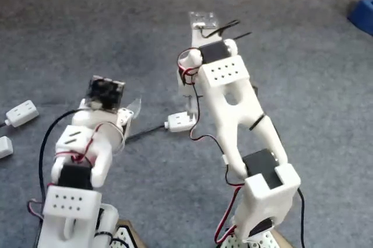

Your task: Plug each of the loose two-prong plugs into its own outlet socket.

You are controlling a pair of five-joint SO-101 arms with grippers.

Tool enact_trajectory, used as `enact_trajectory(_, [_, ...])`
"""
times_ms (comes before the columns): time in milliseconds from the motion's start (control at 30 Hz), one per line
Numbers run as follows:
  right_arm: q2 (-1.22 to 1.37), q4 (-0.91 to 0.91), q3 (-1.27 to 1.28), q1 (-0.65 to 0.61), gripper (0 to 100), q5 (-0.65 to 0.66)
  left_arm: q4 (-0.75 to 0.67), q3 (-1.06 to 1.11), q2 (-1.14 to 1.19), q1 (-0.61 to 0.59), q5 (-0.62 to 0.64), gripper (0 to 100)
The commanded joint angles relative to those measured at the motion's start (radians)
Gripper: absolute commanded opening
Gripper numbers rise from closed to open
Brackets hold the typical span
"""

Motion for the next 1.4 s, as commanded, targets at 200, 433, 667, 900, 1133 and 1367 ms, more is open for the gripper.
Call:
enact_trajectory(200, [-0.022,-0.018,-0.016,-0.013,0.5,-0.098,-0.043,0.076,-0.320,0.045,-0.029,27])
enact_trajectory(433, [-0.019,0.130,-0.234,-0.101,0.5,-0.132,-0.166,0.196,-0.200,0.087,0.072,35])
enact_trajectory(667, [-0.012,0.234,-0.463,-0.108,0.5,-0.135,-0.304,0.117,0.015,0.082,0.066,35])
enact_trajectory(900, [-0.010,0.237,-0.458,-0.156,0.5,-0.140,-0.394,-0.062,0.283,0.085,0.068,35])
enact_trajectory(1133, [-0.010,0.231,-0.458,-0.148,0.5,-0.135,-0.402,-0.139,0.412,0.085,0.068,35])
enact_trajectory(1367, [-0.012,0.274,-0.455,-0.153,0.5,-0.121,-0.423,-0.143,0.418,0.079,0.061,35])
